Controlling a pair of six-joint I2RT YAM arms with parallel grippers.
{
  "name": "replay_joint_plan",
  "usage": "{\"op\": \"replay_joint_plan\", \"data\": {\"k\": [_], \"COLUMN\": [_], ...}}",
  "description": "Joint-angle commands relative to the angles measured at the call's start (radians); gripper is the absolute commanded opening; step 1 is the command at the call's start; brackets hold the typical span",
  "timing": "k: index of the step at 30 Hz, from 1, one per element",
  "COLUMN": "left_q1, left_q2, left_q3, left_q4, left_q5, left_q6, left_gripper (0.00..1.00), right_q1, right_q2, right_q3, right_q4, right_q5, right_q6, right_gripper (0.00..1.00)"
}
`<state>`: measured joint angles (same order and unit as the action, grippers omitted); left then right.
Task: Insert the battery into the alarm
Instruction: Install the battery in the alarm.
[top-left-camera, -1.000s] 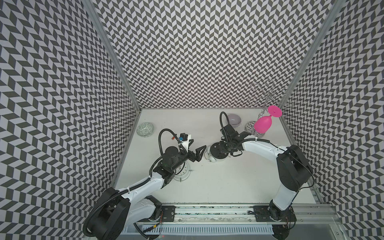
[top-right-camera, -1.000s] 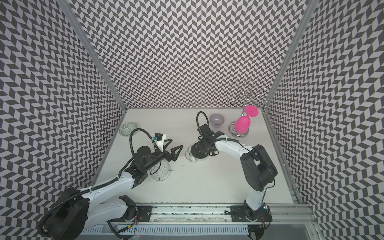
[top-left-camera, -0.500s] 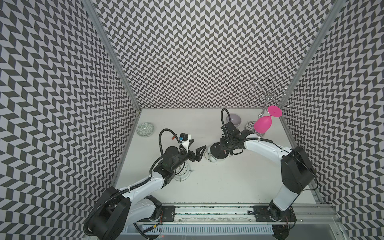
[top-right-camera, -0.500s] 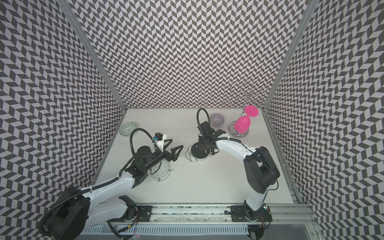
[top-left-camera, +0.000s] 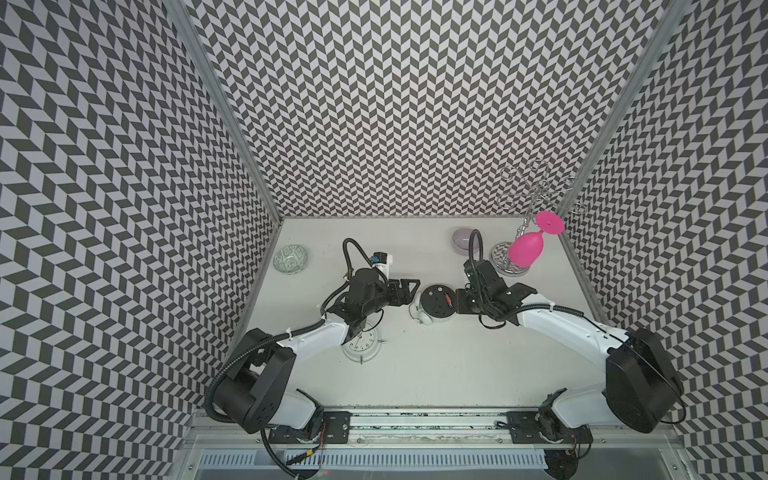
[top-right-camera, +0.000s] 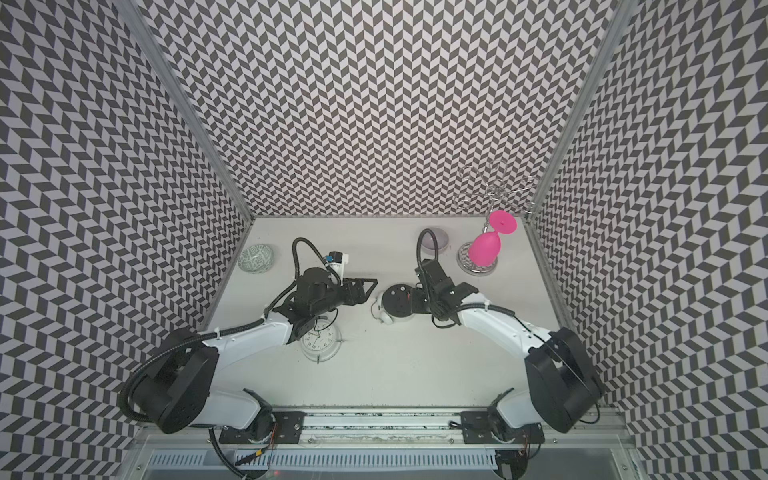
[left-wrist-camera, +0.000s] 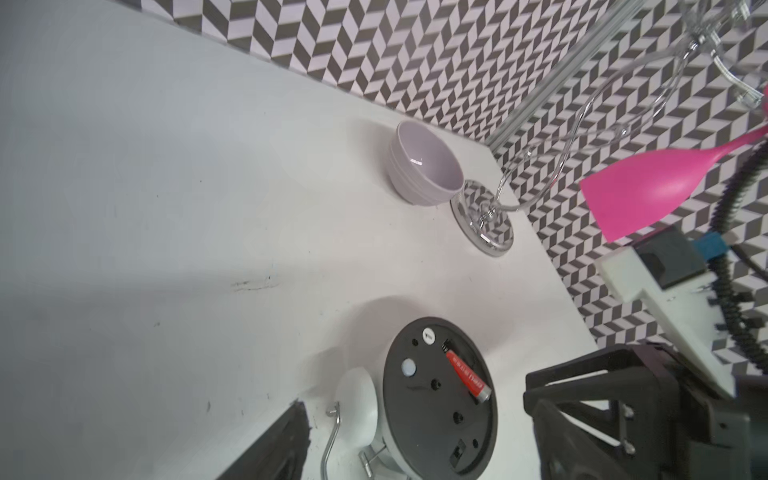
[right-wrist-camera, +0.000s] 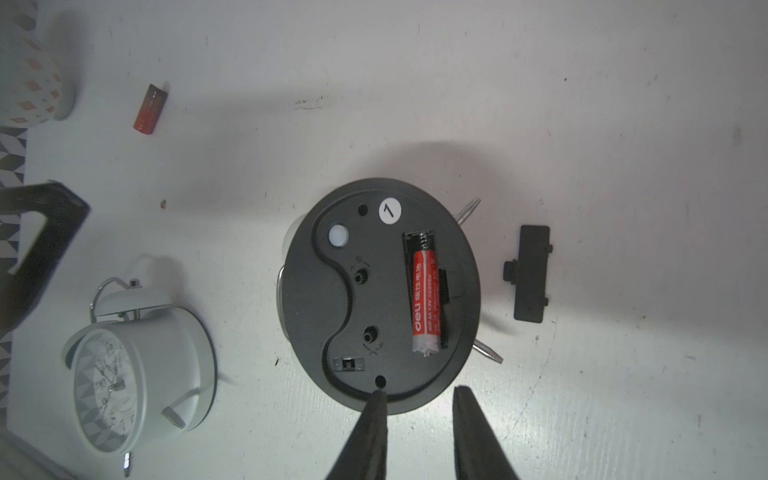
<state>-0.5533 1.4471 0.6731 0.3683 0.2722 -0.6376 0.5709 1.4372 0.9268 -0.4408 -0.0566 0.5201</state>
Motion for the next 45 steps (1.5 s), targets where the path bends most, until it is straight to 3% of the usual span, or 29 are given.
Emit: {"op": "replay_joint_plan", "data": {"k": [1, 6, 10, 25, 36, 45], "left_q1": [0.005, -0.007, -0.011, -0.042, -0.035, -0.03], "left_q2": [0.04, 0.107, 0.161, 0.288, 0.309, 0.289], "left_q3": [0.025, 0.032, 0.049, 0.083, 0.101, 0.111], "left_q4": [-0.13, -0.146, -0.175, -0.195, -0.192, -0.223], "left_q5": [0.062, 0.073, 0.061, 0.071, 0.095, 0.093], "left_q6": [-0.197, -0.273, -0.298, -0.319, -0.329, -0.326], "left_gripper": [0.74, 0.52, 0.42, 0.23, 0.02, 0.0], "right_q1": [-0.012, -0.016, -0.021, -0.043, -0.044, -0.035], "right_q2": [-0.03, -0.045, -0.061, -0.077, -0.079, -0.122], "right_q3": [-0.012, -0.033, -0.047, -0.07, -0.081, -0.14], "right_q4": [0.11, 0.136, 0.141, 0.157, 0.154, 0.131], "right_q5": [-0.064, -0.078, -0.073, -0.092, -0.113, -0.093], "right_q6": [0.023, 0.018, 0.018, 0.014, -0.011, -0.02], "right_gripper": [0.28, 0.28, 0.28, 0.28, 0.28, 0.24]}}
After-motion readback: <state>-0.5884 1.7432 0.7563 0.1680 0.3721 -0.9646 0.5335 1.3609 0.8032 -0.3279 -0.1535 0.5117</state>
